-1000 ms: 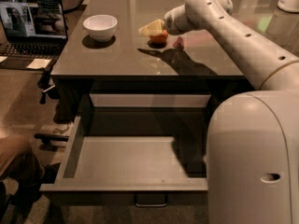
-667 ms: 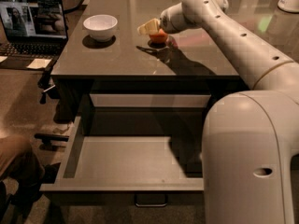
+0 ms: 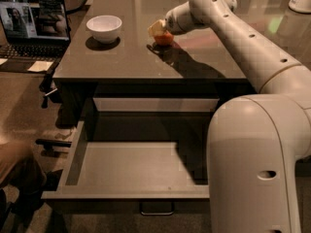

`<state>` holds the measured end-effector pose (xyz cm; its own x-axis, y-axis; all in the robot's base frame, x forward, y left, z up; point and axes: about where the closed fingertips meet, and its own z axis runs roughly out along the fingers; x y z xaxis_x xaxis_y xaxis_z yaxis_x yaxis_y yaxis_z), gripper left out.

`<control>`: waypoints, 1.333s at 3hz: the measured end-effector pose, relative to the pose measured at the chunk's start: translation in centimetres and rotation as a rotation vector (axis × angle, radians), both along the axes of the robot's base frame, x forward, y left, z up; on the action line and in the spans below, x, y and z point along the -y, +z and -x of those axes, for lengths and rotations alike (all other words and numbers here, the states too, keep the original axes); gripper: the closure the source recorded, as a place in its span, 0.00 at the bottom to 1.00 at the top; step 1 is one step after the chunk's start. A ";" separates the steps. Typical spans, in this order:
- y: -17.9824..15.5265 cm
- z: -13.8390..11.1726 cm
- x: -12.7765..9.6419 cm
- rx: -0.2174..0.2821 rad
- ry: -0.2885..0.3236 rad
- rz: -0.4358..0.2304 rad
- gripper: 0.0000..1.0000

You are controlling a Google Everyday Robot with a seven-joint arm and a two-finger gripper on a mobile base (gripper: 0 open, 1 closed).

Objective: Place orange into top drawer

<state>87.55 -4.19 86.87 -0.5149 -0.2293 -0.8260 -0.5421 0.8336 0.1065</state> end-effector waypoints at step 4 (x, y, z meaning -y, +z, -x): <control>2.0 5.4 1.1 -0.017 0.067 -0.013 1.00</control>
Offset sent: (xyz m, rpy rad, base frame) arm -0.0259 -0.0028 -0.0148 -0.0526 0.0944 0.0748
